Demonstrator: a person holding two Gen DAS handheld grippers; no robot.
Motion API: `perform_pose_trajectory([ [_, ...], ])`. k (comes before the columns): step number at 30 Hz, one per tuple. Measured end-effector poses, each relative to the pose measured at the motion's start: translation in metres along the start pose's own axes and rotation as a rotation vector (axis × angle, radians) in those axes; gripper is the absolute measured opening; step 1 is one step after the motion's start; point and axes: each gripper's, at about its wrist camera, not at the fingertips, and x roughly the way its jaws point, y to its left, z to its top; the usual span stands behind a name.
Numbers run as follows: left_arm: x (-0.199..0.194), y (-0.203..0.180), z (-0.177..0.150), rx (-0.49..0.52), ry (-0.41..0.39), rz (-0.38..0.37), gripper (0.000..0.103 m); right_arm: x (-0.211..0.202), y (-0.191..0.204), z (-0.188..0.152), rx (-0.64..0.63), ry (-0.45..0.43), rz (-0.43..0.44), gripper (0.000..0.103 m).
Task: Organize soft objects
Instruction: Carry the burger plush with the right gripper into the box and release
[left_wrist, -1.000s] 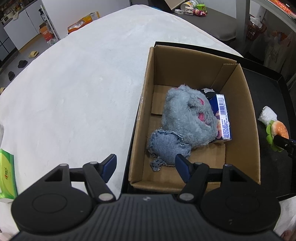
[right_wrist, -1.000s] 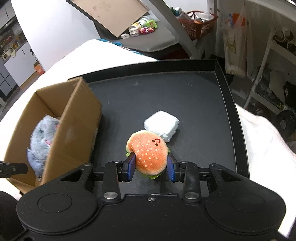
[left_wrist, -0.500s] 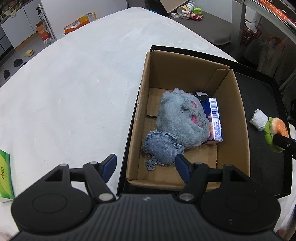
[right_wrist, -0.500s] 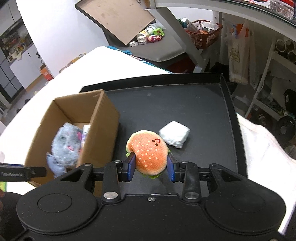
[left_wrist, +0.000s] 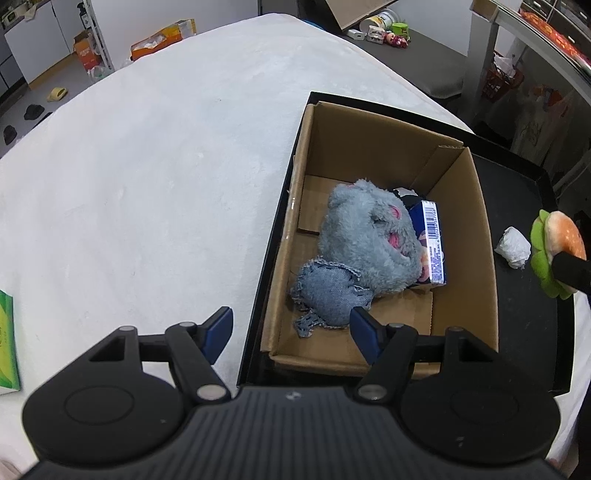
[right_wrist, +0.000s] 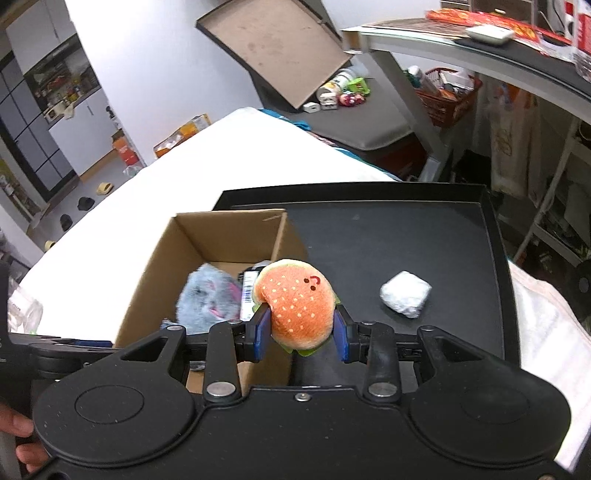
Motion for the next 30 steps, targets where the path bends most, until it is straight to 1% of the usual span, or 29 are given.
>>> perform_pose_trajectory([
  [12, 0.005, 0.015, -0.003, -0.017, -0.001, -0.042, 0.068, 0.008, 0.042, -0.003, -0.048, 0.038, 0.029, 0.035],
  [16, 0.009, 0.017, -0.005, -0.021, -0.001, -0.059, 0.063, 0.013, 0.052, -0.006, -0.059, 0.056, 0.031, 0.035],
  [18, 0.011, 0.020, -0.007, -0.032, -0.003, -0.067, 0.060, 0.015, 0.057, -0.007, -0.067, 0.066, 0.030, 0.035],
  [20, 0.013, 0.022, -0.008, -0.041, -0.006, -0.077, 0.051, 0.018, 0.062, -0.009, -0.076, 0.076, 0.028, 0.035],
  [21, 0.014, 0.024, -0.009, -0.042, -0.005, -0.080, 0.049, 0.020, 0.065, -0.009, -0.081, 0.081, 0.025, 0.035],
  [23, 0.017, 0.027, -0.010, -0.049, -0.001, -0.091, 0.038, 0.023, 0.068, -0.010, -0.085, 0.089, 0.020, 0.035],
  [24, 0.018, 0.029, -0.010, -0.054, -0.002, -0.099, 0.037, 0.025, 0.070, -0.010, -0.086, 0.092, 0.018, 0.035],
  [26, 0.020, 0.031, -0.009, -0.059, -0.002, -0.107, 0.028, 0.027, 0.073, -0.010, -0.087, 0.096, 0.016, 0.035],
  [27, 0.020, 0.032, -0.009, -0.061, -0.003, -0.109, 0.027, 0.028, 0.074, -0.010, -0.088, 0.099, 0.016, 0.036],
  [28, 0.021, 0.033, -0.009, -0.061, -0.006, -0.110, 0.024, 0.030, 0.075, -0.010, -0.090, 0.101, 0.019, 0.040],
  [29, 0.021, 0.033, -0.009, -0.060, -0.008, -0.111, 0.021, 0.031, 0.076, -0.010, -0.090, 0.101, 0.018, 0.042],
  [30, 0.021, 0.034, -0.009, -0.061, -0.009, -0.114, 0.020, 0.032, 0.077, -0.010, -0.093, 0.101, 0.016, 0.046],
])
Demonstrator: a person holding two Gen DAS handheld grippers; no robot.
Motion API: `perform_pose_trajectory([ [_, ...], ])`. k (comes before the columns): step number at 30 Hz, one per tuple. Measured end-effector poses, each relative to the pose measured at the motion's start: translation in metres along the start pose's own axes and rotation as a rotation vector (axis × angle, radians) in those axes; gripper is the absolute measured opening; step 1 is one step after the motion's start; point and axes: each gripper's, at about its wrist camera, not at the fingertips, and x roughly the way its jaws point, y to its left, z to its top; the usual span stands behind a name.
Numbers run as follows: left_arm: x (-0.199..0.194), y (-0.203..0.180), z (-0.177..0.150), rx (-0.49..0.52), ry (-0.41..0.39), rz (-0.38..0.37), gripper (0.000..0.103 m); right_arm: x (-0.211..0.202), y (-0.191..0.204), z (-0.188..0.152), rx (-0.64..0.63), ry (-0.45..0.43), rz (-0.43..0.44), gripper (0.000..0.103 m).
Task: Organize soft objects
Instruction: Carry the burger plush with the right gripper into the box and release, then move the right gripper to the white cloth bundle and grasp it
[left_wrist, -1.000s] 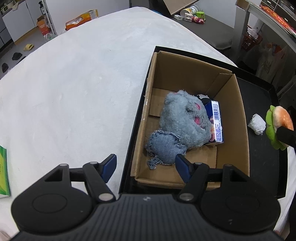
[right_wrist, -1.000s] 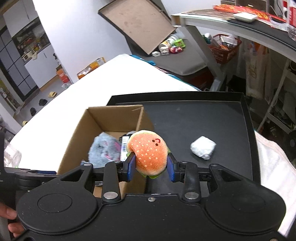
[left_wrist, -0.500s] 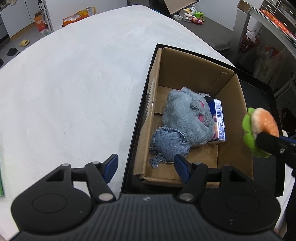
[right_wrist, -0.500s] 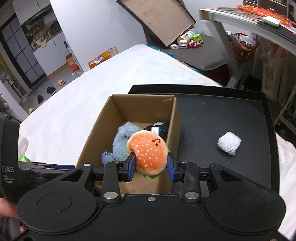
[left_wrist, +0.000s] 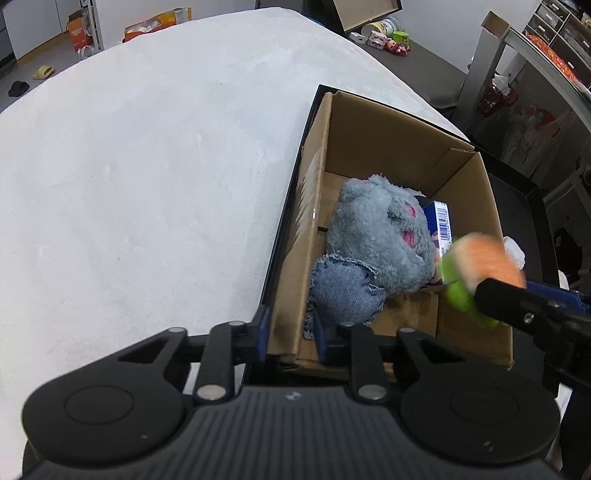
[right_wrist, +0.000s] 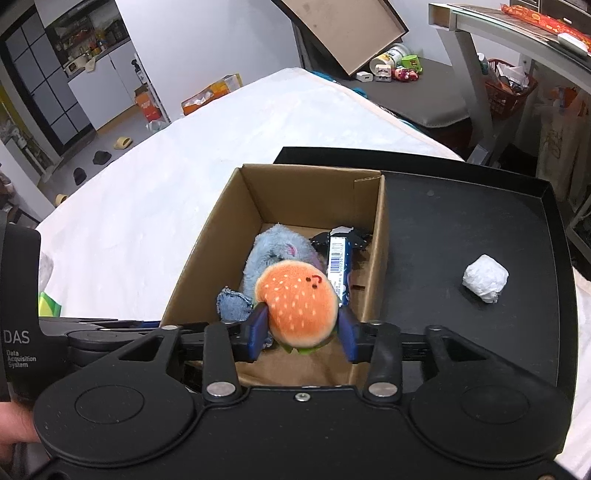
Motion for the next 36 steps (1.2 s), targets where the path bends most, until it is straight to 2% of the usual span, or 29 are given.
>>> perform_pose_trajectory([
  [5, -0.004, 0.005, -0.004, -0.007, -0.007, -0.011, 0.014, 0.001, -0.001, -0.001, 0.005, 0.005, -0.013, 0.053],
  [14, -0.007, 0.004, -0.004, -0.008, -0.010, -0.008, 0.014, -0.006, -0.012, -0.001, 0.016, -0.011, -0.029, 0.056],
  [23, -0.007, -0.008, 0.002, 0.011, 0.004, 0.028, 0.015, -0.012, -0.043, -0.002, 0.043, -0.030, -0.058, 0.061],
  [27, -0.006, -0.015, 0.006, 0.025, 0.006, 0.058, 0.022, -0.012, -0.061, -0.005, 0.057, -0.036, -0.079, 0.067],
  [31, -0.001, -0.021, 0.009, 0.027, 0.033, 0.074, 0.032, -0.011, -0.082, -0.009, 0.081, -0.058, -0.103, 0.080],
  [36, 0.001, -0.028, 0.012, 0.044, 0.016, 0.097, 0.045, -0.004, -0.109, -0.015, 0.115, -0.057, -0.123, 0.081],
])
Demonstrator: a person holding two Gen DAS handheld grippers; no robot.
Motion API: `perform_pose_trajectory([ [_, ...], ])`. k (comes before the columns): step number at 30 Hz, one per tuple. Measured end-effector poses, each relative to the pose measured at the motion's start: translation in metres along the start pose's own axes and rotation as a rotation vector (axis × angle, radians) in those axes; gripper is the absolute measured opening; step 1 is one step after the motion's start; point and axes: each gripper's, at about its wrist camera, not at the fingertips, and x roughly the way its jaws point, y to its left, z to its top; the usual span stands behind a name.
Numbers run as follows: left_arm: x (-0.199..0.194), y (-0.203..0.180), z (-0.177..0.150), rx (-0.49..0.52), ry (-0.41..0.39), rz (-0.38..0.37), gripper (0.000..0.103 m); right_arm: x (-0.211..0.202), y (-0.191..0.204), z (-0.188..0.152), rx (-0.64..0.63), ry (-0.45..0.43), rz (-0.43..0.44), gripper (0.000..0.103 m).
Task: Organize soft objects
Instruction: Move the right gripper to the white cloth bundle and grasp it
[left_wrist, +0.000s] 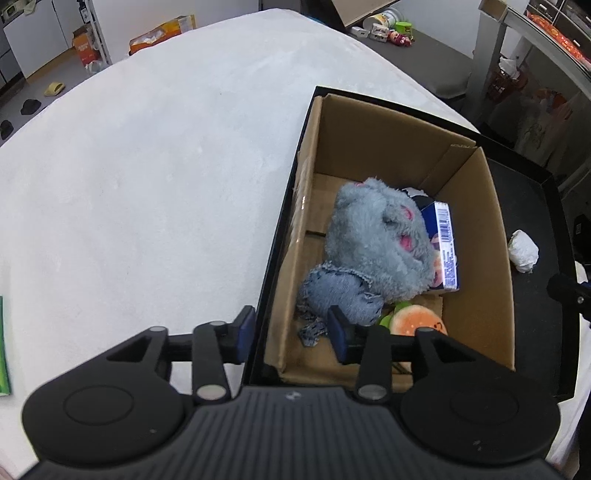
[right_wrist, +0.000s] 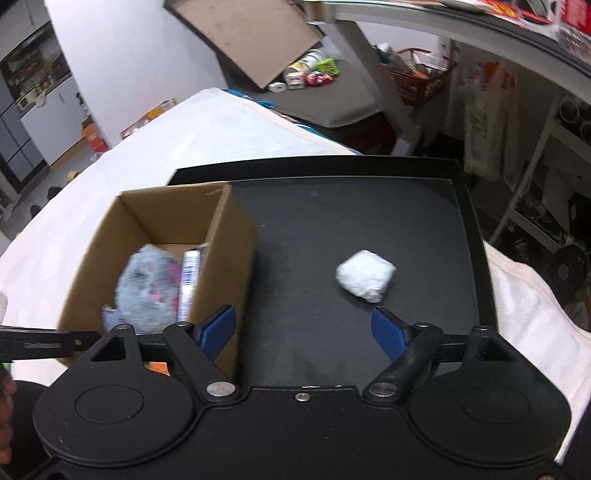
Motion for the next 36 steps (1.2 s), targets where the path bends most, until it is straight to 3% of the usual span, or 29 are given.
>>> perform_pose_trajectory([
  [5, 0.001, -0.004, 0.003, 0.005, -0.007, 0.017, 0.051, 0.013, -0.020, -0.002, 0.026, -0.002, -0.012, 0.084],
  [19, 0.008, -0.014, 0.010, 0.014, 0.003, 0.058, 0.053, 0.049, -0.045, 0.020, -0.015, -0.002, -0.034, 0.096],
  [36, 0.019, -0.036, 0.007, 0.087, 0.022, 0.108, 0.059, 0.087, -0.062, 0.014, 0.084, -0.011, -0.005, 0.096],
])
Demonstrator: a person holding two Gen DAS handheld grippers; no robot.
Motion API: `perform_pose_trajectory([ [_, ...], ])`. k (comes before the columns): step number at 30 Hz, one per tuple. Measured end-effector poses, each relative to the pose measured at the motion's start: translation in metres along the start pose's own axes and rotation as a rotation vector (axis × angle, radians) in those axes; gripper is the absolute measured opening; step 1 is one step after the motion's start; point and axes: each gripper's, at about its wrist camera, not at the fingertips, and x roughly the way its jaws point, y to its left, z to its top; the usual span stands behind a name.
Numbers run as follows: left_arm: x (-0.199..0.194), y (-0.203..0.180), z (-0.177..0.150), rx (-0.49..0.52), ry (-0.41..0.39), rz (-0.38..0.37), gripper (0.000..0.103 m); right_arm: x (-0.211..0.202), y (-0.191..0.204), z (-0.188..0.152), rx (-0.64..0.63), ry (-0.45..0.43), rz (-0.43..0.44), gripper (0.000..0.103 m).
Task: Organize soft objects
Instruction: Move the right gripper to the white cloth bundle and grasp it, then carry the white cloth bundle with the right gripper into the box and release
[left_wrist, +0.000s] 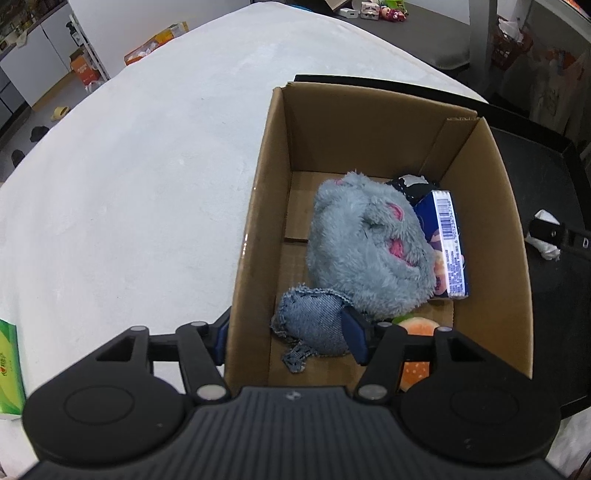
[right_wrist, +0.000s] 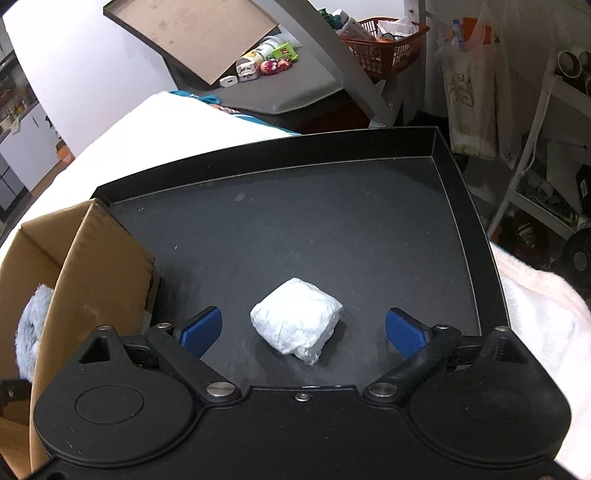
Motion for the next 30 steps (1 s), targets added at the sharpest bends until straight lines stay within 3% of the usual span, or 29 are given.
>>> perform_pose_trajectory([
  [3, 0.001, -0.003, -0.002, 0.011, -0.005, 0.013, 0.059, 0.003, 0.000, -0.002, 0.000, -0.007, -0.001, 0.091],
  [5, 0.001, -0.002, -0.002, 0.007, -0.004, 0.010, 0.059, 0.004, 0.001, -0.002, -0.013, 0.000, 0.005, 0.077],
  [6, 0.002, -0.002, -0.002, 0.004, -0.002, 0.008, 0.059, 0.005, 0.002, -0.002, -0.021, 0.007, 0.003, 0.061],
  [7, 0.002, -0.002, -0.002, 0.000, -0.001, 0.008, 0.059, 0.005, 0.002, -0.002, -0.025, 0.017, 0.009, 0.053],
  [30, 0.001, 0.011, -0.004, -0.049, 0.013, -0.013, 0.059, -0.032, 0.006, -0.003, -0.051, 0.019, -0.024, 0.052],
])
